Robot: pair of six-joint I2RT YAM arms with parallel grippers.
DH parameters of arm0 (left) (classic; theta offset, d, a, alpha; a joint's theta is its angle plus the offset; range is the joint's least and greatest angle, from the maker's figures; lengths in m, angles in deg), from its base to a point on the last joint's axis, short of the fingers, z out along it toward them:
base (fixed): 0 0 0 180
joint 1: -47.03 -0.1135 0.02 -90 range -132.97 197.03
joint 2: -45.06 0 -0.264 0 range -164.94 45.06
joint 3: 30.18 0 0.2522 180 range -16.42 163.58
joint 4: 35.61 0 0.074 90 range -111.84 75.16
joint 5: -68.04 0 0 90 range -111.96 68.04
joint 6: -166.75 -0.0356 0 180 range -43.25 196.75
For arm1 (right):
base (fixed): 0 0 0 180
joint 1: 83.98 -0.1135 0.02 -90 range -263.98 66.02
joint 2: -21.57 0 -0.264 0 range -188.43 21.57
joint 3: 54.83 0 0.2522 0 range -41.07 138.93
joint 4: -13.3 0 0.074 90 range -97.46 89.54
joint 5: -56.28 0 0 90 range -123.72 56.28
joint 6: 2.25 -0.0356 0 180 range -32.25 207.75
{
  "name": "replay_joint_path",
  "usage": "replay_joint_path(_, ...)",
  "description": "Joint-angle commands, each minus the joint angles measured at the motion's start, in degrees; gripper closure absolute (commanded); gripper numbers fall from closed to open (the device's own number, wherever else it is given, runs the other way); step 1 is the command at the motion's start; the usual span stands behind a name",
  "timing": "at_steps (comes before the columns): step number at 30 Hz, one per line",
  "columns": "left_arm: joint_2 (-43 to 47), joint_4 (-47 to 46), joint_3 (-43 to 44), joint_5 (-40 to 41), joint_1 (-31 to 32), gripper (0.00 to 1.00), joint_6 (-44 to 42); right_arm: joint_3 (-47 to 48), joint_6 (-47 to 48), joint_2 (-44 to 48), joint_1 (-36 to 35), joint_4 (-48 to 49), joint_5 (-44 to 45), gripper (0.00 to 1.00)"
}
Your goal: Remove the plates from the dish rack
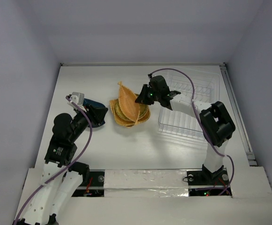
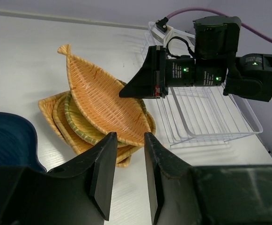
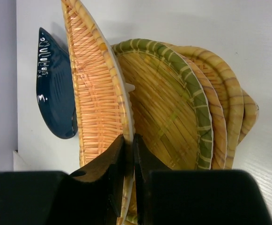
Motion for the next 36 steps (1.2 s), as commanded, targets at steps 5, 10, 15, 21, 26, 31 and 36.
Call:
replay_joint_path(5, 0.0, -2.5, 1.4, -1.2, -0.7, 0.73, -0.2, 2.3, 1.0, 0.7, -0.1, 2.0, 0.9, 0.66)
replay_joint_path(10, 0.0, -2.5, 1.4, -1.2, -1.3, 0.73, -0.2, 1.3, 2.5, 2.8, -0.1, 0.6, 3.3, 0.50)
replay_joint_path(15, -0.2, -2.6, 1.3, -1.1, -1.3, 0.72, -0.2, -1.0, 3.6, 7.1, -0.1, 0.8, 6.2, 0.31)
replay_joint_path(21, -0.4, -2.6, 1.4, -0.7, -1.8, 0.67, -0.3, -6.0, 5.1, 17.5, -0.6, 4.5, 9.8, 0.14)
replay_joint_path(26, 0.0, -3.7, 0.9, -1.4, -1.8, 0.48, 0.0, -15.3, 6.6, 31.8, -0.6, 11.0, 10.0, 0.34)
replay_joint_path(31, -0.7, -5.3, 0.9, -3.8, -1.8, 0.27, 2.4, -19.9, 6.0, 45.9, -0.6, 12.6, 0.2, 1.00)
replay_joint_path(36, -5.4, -1.1, 7.4, -5.1, -1.8, 0.15, 3.8, -20.6, 2.2, 51.9, -0.6, 8.9, -7.1, 0.84)
